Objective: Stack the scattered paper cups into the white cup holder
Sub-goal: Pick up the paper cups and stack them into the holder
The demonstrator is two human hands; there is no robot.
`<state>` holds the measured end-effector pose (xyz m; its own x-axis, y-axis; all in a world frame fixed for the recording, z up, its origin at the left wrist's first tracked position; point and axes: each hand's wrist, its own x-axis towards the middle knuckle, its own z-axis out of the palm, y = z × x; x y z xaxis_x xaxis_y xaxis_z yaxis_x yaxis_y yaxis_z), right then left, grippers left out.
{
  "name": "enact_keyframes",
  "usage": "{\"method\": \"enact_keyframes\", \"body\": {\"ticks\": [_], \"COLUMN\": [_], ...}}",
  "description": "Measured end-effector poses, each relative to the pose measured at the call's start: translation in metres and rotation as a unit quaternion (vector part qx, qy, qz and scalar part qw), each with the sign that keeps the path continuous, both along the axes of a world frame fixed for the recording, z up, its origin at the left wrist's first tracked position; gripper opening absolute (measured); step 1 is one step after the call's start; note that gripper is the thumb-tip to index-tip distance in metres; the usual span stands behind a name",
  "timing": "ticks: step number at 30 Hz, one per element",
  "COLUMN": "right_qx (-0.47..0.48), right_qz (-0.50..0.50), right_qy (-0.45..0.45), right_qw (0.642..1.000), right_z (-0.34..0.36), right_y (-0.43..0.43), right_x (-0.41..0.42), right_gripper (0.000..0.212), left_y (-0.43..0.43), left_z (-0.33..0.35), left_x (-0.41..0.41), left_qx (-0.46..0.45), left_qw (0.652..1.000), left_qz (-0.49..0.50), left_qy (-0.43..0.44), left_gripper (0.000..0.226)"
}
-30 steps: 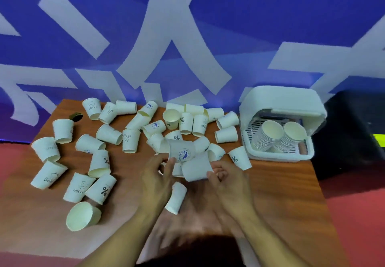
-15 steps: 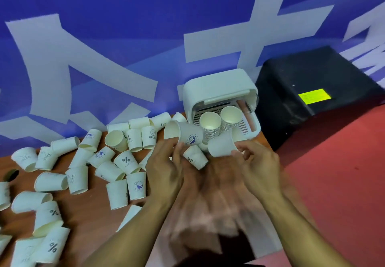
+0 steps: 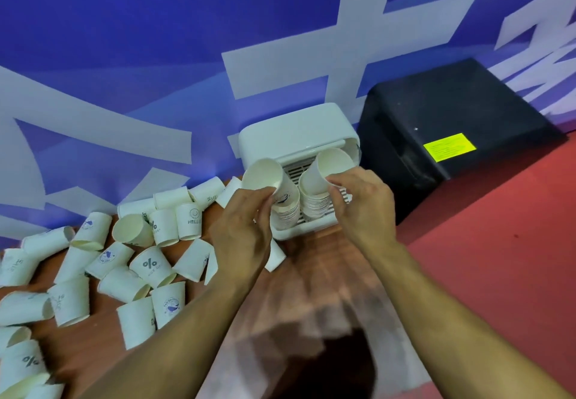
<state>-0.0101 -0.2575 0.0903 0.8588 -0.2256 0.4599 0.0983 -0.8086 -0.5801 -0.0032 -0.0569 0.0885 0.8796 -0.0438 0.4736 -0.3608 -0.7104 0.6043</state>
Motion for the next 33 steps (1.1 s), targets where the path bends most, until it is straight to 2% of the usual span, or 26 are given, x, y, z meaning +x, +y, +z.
{"method": "enact_keyframes", "body": {"ticks": [8,15,23,33], "right_qx": [-0.029,-0.066,-0.084,-0.111], "right_qz": [0.032,0.058,0.074,0.096], "right_qy": [0.084,0.123,0.168,0.187], "right_qw": [0.996,0.989,0.979,0.971], "right_z": [-0.01,-0.012,-0.019,-0.024], "right_y": [-0.001,-0.004,-0.005,-0.006], "right_x": [0.015,0.022,0.03,0.034], "right_gripper": [0.021,0.013,0.011,0.012], "left_y": [-0.004,-0.01,-0.011,-0.008], "left_z": [-0.025,-0.023,-0.025,-0.032], "left_x": [0.013,0.015,0.02,0.025], "left_qx": [0.026,0.039,0.122,0.161], "left_qw": [0.999,0.995,0.988,0.978], "left_qz": [-0.01,-0.01,0.001,-0.049], "left_qy": [0.047,0.094,0.098,0.12], "left_gripper": [0.024,0.016,0.022,0.036]}}
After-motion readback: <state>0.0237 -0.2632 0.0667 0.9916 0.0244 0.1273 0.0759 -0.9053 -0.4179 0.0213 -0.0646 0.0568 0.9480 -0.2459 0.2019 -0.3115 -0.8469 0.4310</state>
